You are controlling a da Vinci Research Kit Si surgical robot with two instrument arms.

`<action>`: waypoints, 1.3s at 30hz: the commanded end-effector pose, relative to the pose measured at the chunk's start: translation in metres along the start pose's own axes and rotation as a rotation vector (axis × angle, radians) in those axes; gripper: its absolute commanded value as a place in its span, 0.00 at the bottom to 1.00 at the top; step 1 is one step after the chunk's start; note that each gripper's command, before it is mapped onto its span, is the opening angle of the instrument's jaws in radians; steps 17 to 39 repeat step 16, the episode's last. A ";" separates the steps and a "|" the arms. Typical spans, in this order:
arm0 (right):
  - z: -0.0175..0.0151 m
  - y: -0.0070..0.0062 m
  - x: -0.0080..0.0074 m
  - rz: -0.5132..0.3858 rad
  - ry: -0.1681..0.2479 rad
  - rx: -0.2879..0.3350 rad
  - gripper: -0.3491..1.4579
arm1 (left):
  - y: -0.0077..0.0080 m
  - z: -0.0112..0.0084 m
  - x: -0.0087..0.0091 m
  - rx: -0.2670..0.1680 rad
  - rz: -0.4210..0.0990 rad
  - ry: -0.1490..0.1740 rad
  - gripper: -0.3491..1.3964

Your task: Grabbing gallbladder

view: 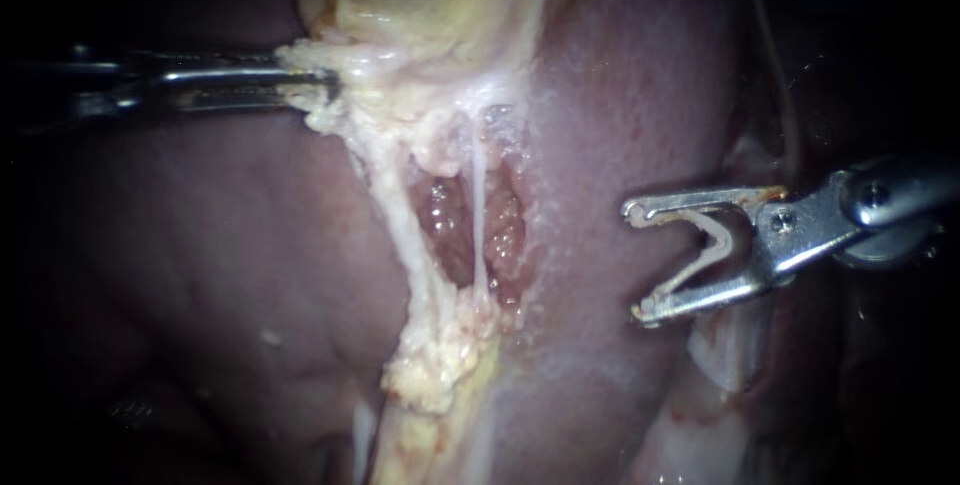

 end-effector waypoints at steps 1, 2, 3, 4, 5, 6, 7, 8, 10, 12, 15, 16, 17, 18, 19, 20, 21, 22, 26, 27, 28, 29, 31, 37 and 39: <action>0.0000 0.0000 0.0000 0.000 0.000 0.000 0.46 | -0.0001 -0.0006 0.0005 -0.005 0.001 0.013 0.00; 0.0000 0.0000 0.0000 0.000 0.000 0.000 0.46 | -0.0003 -0.0013 0.0009 -0.009 -0.002 0.017 0.00; 0.0000 0.0000 0.0000 0.000 0.000 0.000 0.46 | -0.0004 -0.0018 0.0011 -0.008 -0.003 0.019 0.00; 0.0000 0.0000 0.0000 0.000 0.000 0.000 0.46 | -0.0005 -0.0021 0.0012 -0.007 -0.004 0.019 0.00; 0.0000 0.0000 0.0000 0.000 0.000 0.000 0.46 | -0.0006 -0.0024 0.0013 -0.003 -0.005 0.021 0.00; 0.0000 0.0000 0.0000 0.000 0.000 0.000 0.46 | -0.0007 -0.0027 0.0013 -0.004 -0.005 0.021 0.00; 0.0000 0.0000 0.0000 0.000 0.000 0.000 0.46 | -0.0007 -0.0027 0.0013 -0.004 -0.005 0.021 0.00; 0.0000 0.0000 0.0000 0.000 0.000 0.000 0.46 | -0.0007 -0.0027 0.0013 -0.004 -0.005 0.021 0.00; 0.0000 0.0000 0.0000 0.000 0.000 0.000 0.46 | -0.0006 -0.0025 0.0012 -0.002 -0.005 0.021 0.00; 0.0000 0.0000 0.0000 0.000 0.000 0.000 0.46 | -0.0004 -0.0022 0.0011 0.001 -0.004 0.022 0.00; 0.0000 0.0000 0.0000 0.000 0.000 0.000 0.46 | -0.0001 -0.0017 0.0009 0.005 -0.003 0.023 0.00; 0.0000 0.0000 0.0000 0.000 0.000 0.000 0.46 | 0.0000 -0.0016 0.0008 0.007 -0.003 0.023 0.00; 0.0000 0.0000 0.0000 0.000 0.000 0.000 0.46 | 0.0000 -0.0016 0.0008 0.007 -0.003 0.023 0.00; 0.0000 0.0000 0.0000 0.000 0.000 0.000 0.46 | 0.0000 -0.0016 0.0008 0.007 -0.003 0.023 0.00; 0.0000 0.0000 0.0000 0.000 0.000 0.000 0.46 | 0.0000 -0.0016 0.0008 0.007 -0.003 0.023 0.00; 0.0000 0.0000 0.0000 0.000 0.000 0.000 0.46 | 0.0000 -0.0016 0.0008 0.007 -0.003 0.023 0.00; 0.0000 0.0000 0.0000 0.000 0.000 0.000 0.46 | 0.0000 -0.0016 0.0008 0.007 -0.003 0.023 0.00; 0.0000 0.0000 0.0000 0.000 0.000 0.000 0.46 | 0.0000 -0.0016 0.0008 0.007 -0.003 0.023 0.00; 0.0000 0.0000 0.0000 0.000 0.000 0.000 0.46 | 0.0000 -0.0016 0.0008 0.007 -0.003 0.023 0.00; 0.0000 0.0000 0.0000 0.000 0.000 0.000 0.46 | 0.0000 -0.0016 0.0008 0.007 -0.003 0.023 0.00; 0.0000 0.0000 0.0000 0.000 0.000 0.000 0.46 | 0.0000 -0.0016 0.0008 0.007 -0.003 0.023 0.00; 0.0000 0.0000 0.0000 0.000 0.000 0.000 0.46 | 0.0000 -0.0016 0.0008 0.007 -0.003 0.023 0.00; 0.0000 0.0000 0.0000 0.000 0.000 0.000 0.46 | 0.0000 -0.0016 0.0008 0.007 -0.003 0.023 0.00; 0.0000 0.0000 0.0000 0.000 0.000 0.000 0.46 | 0.0000 -0.0016 0.0008 0.007 -0.003 0.023 0.00; 0.0000 0.0000 0.0000 0.000 0.000 0.000 0.46 | 0.0000 -0.0016 0.0008 0.007 -0.003 0.023 0.00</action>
